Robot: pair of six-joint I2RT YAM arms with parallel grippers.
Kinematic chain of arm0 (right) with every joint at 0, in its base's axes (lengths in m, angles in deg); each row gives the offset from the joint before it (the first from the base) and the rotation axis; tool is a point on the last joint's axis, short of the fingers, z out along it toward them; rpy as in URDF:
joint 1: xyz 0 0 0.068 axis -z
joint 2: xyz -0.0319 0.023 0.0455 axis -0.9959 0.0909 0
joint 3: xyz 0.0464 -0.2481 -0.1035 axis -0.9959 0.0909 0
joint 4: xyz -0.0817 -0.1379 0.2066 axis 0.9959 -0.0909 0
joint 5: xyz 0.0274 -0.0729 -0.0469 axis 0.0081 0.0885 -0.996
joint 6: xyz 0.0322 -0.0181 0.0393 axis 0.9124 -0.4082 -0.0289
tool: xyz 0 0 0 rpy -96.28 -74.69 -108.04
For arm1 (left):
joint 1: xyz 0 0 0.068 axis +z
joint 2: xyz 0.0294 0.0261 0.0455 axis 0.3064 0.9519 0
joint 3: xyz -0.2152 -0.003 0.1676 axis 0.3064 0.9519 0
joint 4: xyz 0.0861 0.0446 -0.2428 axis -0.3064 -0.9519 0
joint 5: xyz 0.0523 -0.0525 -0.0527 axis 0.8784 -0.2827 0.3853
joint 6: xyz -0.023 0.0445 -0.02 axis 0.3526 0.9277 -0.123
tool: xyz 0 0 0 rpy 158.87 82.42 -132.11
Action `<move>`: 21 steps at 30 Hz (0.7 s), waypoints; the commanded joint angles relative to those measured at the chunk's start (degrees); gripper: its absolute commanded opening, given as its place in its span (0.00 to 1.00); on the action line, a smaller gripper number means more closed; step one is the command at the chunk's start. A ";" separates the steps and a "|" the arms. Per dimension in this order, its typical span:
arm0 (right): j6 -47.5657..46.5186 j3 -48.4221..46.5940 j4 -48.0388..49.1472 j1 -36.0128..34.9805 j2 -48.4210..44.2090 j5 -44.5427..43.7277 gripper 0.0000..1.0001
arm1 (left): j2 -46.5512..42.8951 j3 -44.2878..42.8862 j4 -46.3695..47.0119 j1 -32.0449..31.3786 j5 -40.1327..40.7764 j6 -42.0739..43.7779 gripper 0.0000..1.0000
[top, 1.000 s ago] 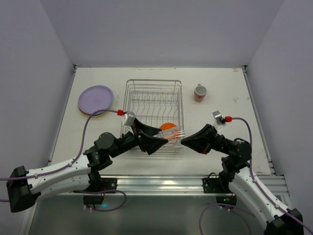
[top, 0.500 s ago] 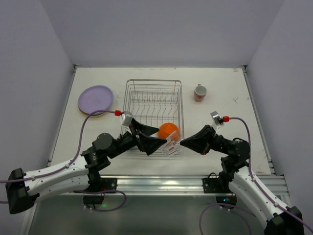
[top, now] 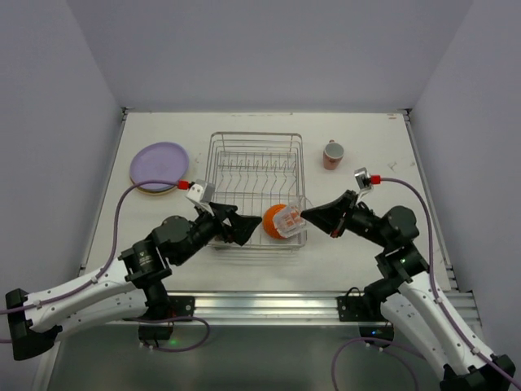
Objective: Unload the mixed dishes from the dish rack
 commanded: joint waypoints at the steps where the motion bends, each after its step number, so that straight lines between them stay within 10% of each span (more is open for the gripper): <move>1: -10.08 -8.45 -14.53 -0.09 1.38 -8.47 0.00 | -1.01 -3.94 -8.34 -0.20 7.95 3.05 1.00; 21: -19.93 -24.11 -37.15 0.08 18.34 -46.88 0.00 | 1.72 -7.37 -18.01 -0.29 12.88 6.13 1.00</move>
